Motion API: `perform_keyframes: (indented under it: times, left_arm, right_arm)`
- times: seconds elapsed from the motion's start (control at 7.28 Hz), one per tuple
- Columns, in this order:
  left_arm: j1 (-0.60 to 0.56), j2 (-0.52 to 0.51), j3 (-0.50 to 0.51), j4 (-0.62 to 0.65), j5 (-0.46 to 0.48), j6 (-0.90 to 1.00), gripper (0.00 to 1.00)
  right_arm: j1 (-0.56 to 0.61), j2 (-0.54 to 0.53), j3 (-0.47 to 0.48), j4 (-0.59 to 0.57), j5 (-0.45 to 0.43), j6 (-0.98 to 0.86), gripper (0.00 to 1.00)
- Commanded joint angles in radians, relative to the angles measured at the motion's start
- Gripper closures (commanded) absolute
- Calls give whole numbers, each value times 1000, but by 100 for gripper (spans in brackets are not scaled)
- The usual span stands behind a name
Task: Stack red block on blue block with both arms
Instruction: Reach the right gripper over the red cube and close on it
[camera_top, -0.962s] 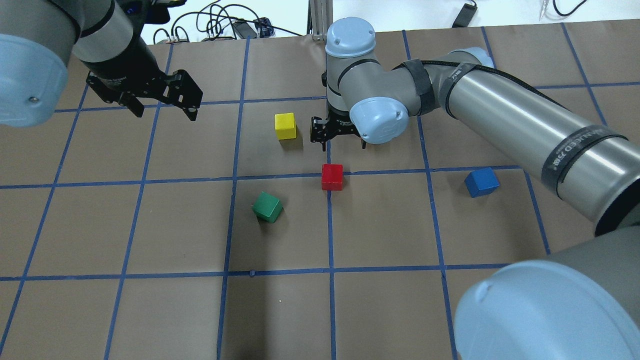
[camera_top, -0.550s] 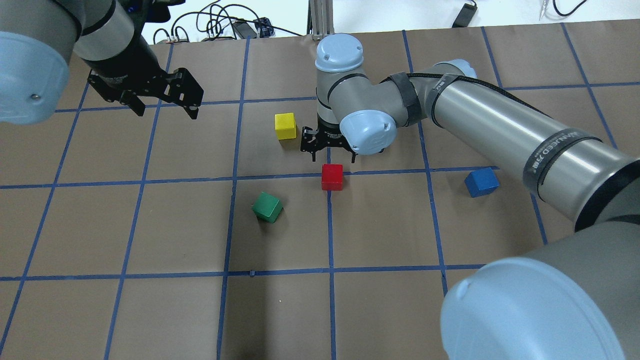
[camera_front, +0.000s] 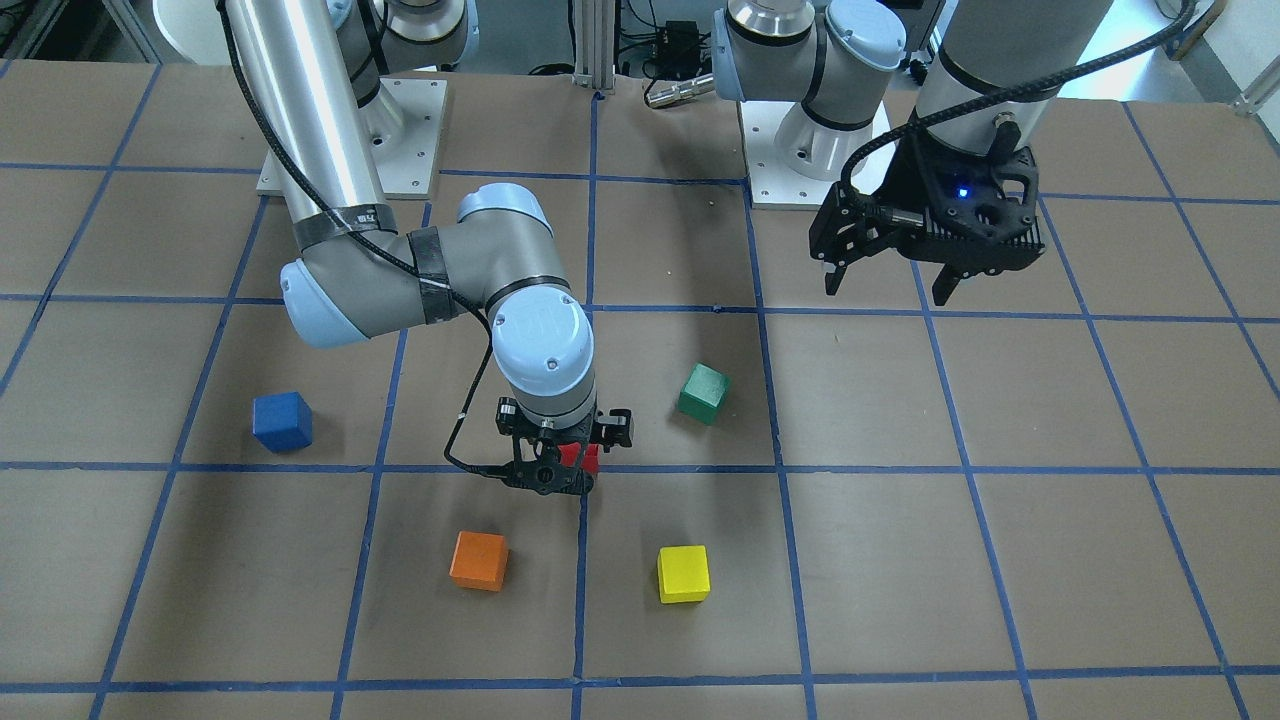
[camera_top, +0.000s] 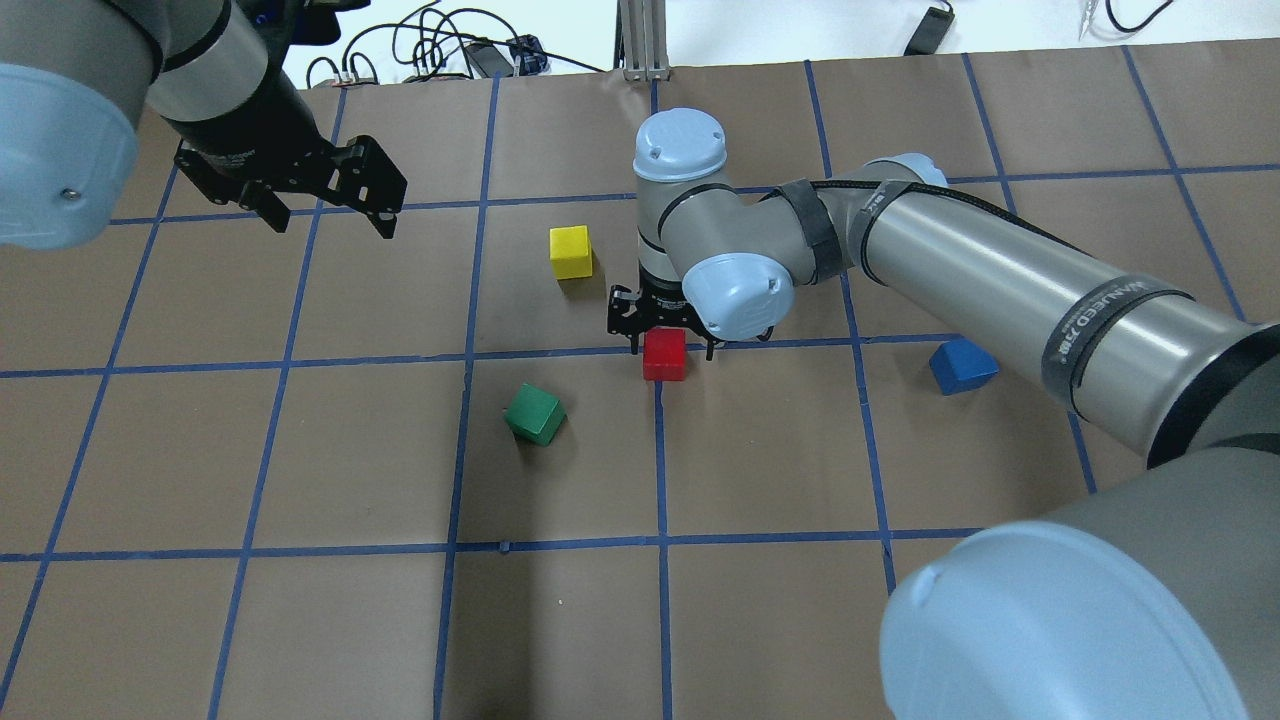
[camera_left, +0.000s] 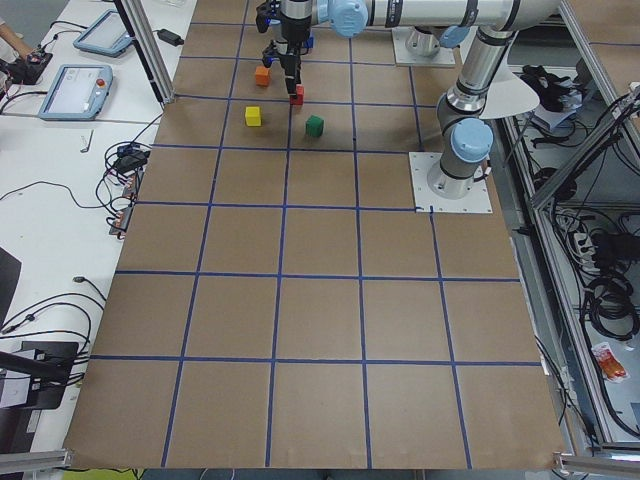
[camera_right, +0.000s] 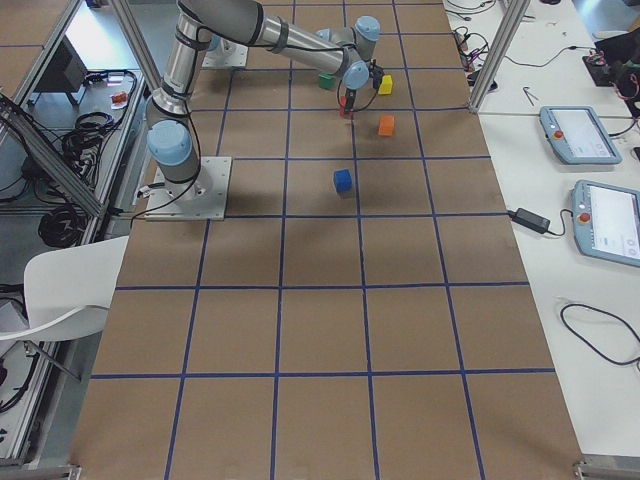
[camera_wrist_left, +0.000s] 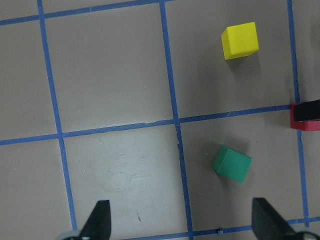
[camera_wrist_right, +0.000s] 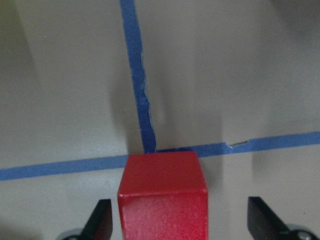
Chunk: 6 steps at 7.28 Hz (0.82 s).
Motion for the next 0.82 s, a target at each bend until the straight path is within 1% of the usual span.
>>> perform_keyframes:
  times: [0.0, 0.14, 0.27, 0.55, 0.69]
  left_arm:
    - [2, -2, 5, 0, 0, 1, 0]
    - [2, -2, 5, 0, 0, 0, 0]
    - [2, -7, 5, 2, 0, 0, 0]
    - [2, -5, 6, 2, 0, 1, 0]
    - [2, -7, 6, 2, 0, 1, 0]
  right_arm:
    - [0, 0, 3, -11, 19, 7, 41]
    - [0, 1, 0, -29, 34, 7, 74]
    - [0, 1, 0, -30, 40, 6, 100]
    - [-1, -5, -5, -27, 34, 7, 100]
    - [-4, -29, -13, -21, 27, 1, 100]
